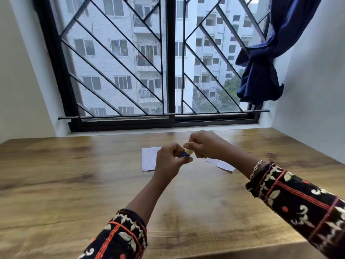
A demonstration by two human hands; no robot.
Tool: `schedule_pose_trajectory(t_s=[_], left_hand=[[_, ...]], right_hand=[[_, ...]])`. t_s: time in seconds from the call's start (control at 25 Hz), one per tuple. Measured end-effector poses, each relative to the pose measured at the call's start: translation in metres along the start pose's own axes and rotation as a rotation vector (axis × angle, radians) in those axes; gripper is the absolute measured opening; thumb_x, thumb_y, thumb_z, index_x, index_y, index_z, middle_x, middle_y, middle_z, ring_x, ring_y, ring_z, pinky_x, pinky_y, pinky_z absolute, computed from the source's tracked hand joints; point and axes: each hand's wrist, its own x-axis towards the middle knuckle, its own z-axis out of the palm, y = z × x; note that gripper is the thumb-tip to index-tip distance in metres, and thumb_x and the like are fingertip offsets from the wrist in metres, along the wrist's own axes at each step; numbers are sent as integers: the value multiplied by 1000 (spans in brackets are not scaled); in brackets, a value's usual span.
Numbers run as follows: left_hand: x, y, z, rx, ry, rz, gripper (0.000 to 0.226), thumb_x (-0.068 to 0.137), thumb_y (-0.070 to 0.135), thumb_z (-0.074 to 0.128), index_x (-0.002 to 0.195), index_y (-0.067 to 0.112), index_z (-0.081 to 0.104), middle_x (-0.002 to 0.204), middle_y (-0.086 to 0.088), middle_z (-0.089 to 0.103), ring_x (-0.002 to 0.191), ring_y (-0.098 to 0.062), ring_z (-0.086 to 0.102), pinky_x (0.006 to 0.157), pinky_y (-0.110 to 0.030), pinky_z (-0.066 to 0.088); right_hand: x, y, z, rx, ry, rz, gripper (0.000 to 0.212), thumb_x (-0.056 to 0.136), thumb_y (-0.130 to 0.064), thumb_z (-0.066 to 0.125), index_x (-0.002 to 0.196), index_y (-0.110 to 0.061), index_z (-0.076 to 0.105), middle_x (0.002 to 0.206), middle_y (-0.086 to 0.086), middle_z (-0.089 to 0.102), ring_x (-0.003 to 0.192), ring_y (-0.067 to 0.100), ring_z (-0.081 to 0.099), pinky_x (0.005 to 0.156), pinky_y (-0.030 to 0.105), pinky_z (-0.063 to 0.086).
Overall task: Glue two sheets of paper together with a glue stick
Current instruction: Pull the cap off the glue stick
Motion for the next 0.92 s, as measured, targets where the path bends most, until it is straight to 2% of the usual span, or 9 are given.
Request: schedule_pose_trajectory(t_s=[0.16,0.24,0.32,0.4,0.48,0.56,0.72,0.8,0.92], left_hand=[[5,-4,3,23,-66,-22,29,68,3,77,59,21,56,55,3,57,51,-4,50,56,-18,41],[5,-7,4,25,-127,-50,16,71,3,74,67,13,63,59,0,60,52,-2,52,59,-22,43],[5,-10,9,30,-146,-59,8,72,3,73,77,5,67,63,-3,62,55,-2,54,62,-22,45],[4,-13,14,27,-119,-60,9,70,3,75,74,7,67,60,1,63,54,-4,55,60,-20,46],[3,-14,18,38,-97,-64,12,67,3,77,72,7,68,60,0,63,56,-7,55,59,-21,44],[3,-14,19,61,-102,-60,15,66,4,78,67,11,65,60,0,61,53,-3,52,57,-18,41],[0,-17,19,84,-119,-66,24,67,6,78,62,18,58,56,7,56,49,-2,49,55,-16,38],[-2,-19,20,60,-113,-88,21,68,6,77,65,16,59,57,5,58,52,-8,50,56,-22,40],[-3,-21,22,57,-90,-103,25,67,6,78,62,17,57,55,5,56,51,-8,49,55,-21,40]], right_hand=[[0,10,2,-99,13,-106,6,87,-11,52,89,-9,57,71,-1,56,63,15,48,58,24,36],[-4,17,2,-153,-16,-209,12,83,-4,57,93,-9,56,84,-2,52,75,16,46,58,17,33],[-7,22,1,-146,-68,-253,25,79,-10,65,102,-10,55,96,0,52,83,14,44,67,19,34],[-8,23,1,-150,-89,-152,40,80,-32,65,113,-13,50,102,3,56,86,15,46,73,25,34],[-5,21,2,-162,-28,-22,38,86,-42,53,102,-7,57,88,7,63,72,17,52,65,29,38],[-3,21,2,-109,-15,42,34,89,-35,52,83,-3,63,71,10,66,56,18,55,54,28,44],[-7,20,2,-66,-67,0,5,81,-12,63,84,-14,60,69,-1,55,66,17,53,57,26,42],[-9,20,2,-67,-93,-54,19,76,-8,67,91,-16,57,83,-1,55,77,18,50,60,28,39],[-7,22,6,-89,-89,-27,31,82,-27,62,108,-10,55,93,1,53,81,16,47,65,26,36]])
